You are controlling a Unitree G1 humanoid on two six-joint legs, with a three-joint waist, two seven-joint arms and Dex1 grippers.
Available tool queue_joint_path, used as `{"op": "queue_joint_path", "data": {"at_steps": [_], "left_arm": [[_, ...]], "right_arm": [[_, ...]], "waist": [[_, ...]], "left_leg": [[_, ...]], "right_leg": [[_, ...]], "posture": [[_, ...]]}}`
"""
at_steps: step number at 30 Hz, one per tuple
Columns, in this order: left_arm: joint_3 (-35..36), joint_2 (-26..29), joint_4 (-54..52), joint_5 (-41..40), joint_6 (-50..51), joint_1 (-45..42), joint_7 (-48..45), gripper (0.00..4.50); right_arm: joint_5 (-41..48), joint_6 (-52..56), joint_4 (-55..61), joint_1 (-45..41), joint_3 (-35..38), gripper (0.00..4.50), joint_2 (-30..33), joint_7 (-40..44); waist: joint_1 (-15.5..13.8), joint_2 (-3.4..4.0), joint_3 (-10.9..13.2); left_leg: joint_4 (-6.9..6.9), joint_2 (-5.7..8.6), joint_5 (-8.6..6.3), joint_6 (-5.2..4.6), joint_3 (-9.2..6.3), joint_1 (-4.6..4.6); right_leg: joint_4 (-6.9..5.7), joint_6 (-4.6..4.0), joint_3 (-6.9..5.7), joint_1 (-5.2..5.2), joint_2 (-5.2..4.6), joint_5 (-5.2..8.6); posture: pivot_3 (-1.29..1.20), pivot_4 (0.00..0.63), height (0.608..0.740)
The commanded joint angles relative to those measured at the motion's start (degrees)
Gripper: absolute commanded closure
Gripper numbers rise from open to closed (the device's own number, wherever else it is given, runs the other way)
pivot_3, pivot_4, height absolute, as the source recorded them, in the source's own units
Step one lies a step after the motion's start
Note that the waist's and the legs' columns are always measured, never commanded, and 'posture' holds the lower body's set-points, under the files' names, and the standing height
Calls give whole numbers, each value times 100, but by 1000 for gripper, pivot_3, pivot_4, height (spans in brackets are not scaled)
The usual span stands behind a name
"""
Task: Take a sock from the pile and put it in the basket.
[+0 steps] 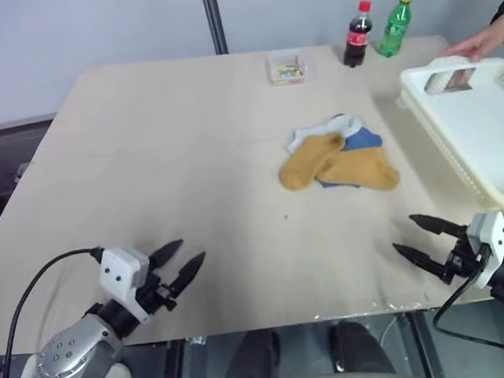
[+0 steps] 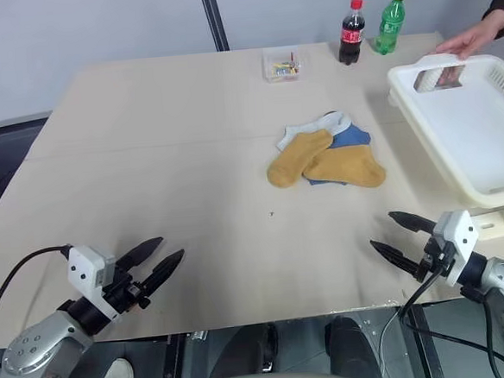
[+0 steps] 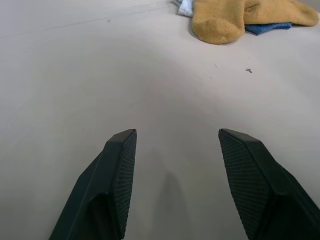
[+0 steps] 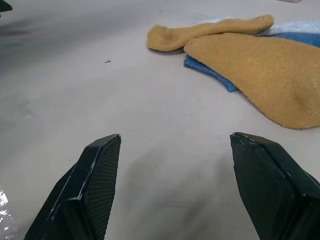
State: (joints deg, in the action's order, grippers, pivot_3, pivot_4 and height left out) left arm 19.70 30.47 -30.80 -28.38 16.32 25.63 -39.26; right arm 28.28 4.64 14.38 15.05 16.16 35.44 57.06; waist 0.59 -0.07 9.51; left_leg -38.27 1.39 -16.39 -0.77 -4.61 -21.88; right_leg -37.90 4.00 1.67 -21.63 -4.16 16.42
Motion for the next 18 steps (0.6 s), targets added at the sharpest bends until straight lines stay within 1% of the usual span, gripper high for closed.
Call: {"op": "queue_joint_path", "data": {"at_steps": [1,9,18], "left_arm": [[189,-14,-211,-84,-157,79,-31,1701],[233,48,-292,-257,-101,203,-152,1701],[147,66,-280,-271,-66,216,-134,1701]], "right_arm": [[171,-103,-23,-46,236,871,107,124],[243,-76,-41,-78,239,871,162,159],[278,-33,-12,-147,214,871,163,147]], "waist": [[1,0,0],[-1,0,0],[0,0,0]], "left_leg": [[0,0,0,0,0,0],[0,-1,0,0,-1,-1],[0,0,0,0,0,0]], "right_leg": [[0,0,0,0,0,0],[0,0,-1,0,0,0],[0,0,-1,1,1,0]], "posture": [[0,150,740],[0,150,740],[0,150,740]]}}
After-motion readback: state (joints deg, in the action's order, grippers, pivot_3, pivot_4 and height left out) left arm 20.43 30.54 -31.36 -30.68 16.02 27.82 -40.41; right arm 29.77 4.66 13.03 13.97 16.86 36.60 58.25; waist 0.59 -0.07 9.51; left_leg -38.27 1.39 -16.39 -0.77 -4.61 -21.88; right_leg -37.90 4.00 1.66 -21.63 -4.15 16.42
